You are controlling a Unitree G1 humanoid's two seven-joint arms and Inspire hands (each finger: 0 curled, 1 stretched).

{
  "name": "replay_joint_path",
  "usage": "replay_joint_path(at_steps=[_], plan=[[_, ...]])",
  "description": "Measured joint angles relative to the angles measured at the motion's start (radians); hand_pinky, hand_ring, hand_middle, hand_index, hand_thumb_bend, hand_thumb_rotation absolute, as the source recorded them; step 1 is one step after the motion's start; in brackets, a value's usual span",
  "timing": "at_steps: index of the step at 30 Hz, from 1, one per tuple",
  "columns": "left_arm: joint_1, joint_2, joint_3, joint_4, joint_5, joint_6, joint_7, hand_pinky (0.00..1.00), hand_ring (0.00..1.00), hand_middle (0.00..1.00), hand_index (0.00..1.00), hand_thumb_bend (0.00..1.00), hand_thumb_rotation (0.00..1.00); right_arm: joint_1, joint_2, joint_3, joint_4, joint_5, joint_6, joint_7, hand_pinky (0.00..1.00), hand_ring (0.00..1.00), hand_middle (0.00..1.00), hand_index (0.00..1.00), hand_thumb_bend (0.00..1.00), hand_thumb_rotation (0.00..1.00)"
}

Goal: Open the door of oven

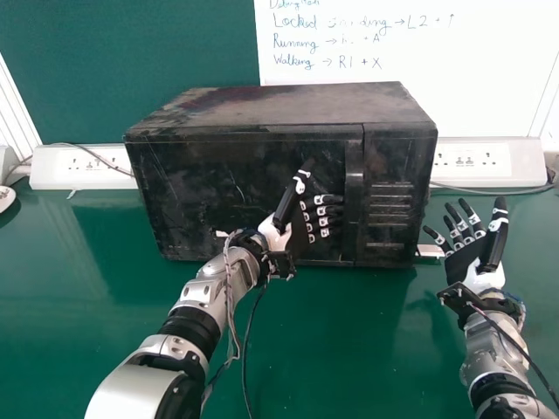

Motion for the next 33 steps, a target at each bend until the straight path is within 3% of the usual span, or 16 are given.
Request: replay_joint_path(at_steps=[7, 33], plan=[[-0.001, -0.002, -0.002, 0.000, 0.000, 0.000, -0.003, 0.52, 0.77, 0.85, 0.92, 0.87, 0.84, 0.000, 0.009, -0.011, -0.004, 0.022, 0.000, 0.008, 0.84, 0.99, 1.00, 1.00, 1.00, 0.79], [-0.004, -0.011, -0.003, 0.000, -0.001, 0.000, -0.014, 0.59, 0.82, 0.87, 0.97, 0.88, 0.84, 0.000, 0.012, -0.018, -0.006, 0.055, 0.008, 0.023, 0.88, 0.99, 1.00, 1.00, 1.00, 0.77]])
